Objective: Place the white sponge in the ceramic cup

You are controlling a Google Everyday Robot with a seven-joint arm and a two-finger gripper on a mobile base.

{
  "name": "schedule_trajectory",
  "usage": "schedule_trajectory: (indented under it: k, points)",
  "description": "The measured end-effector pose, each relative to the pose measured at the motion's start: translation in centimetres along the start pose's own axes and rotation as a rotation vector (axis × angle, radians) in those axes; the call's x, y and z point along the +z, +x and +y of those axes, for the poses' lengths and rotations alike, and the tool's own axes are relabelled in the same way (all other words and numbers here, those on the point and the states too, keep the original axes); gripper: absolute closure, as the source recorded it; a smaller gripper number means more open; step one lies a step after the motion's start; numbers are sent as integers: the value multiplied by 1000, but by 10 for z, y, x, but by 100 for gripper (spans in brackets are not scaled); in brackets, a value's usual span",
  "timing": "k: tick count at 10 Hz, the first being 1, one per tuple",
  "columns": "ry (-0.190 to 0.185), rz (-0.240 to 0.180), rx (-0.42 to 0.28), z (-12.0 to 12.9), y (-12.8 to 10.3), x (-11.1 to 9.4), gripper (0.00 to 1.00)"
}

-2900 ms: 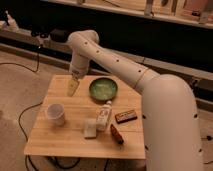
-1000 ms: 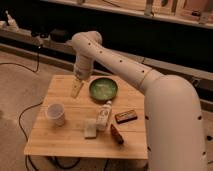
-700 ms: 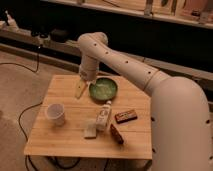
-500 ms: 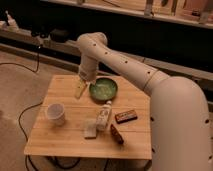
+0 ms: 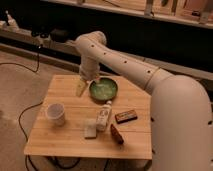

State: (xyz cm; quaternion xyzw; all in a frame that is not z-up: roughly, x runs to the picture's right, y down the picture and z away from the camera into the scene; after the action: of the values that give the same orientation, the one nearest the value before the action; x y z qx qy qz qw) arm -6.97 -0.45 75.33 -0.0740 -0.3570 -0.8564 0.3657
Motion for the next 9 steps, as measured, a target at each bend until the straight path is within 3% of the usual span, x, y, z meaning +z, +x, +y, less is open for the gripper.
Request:
schedule_trajectory:
  k: [1,9]
  points:
    - [-19,2,29,4,-1,-2,20]
    - [-36,-10,43,6,-3,3,20]
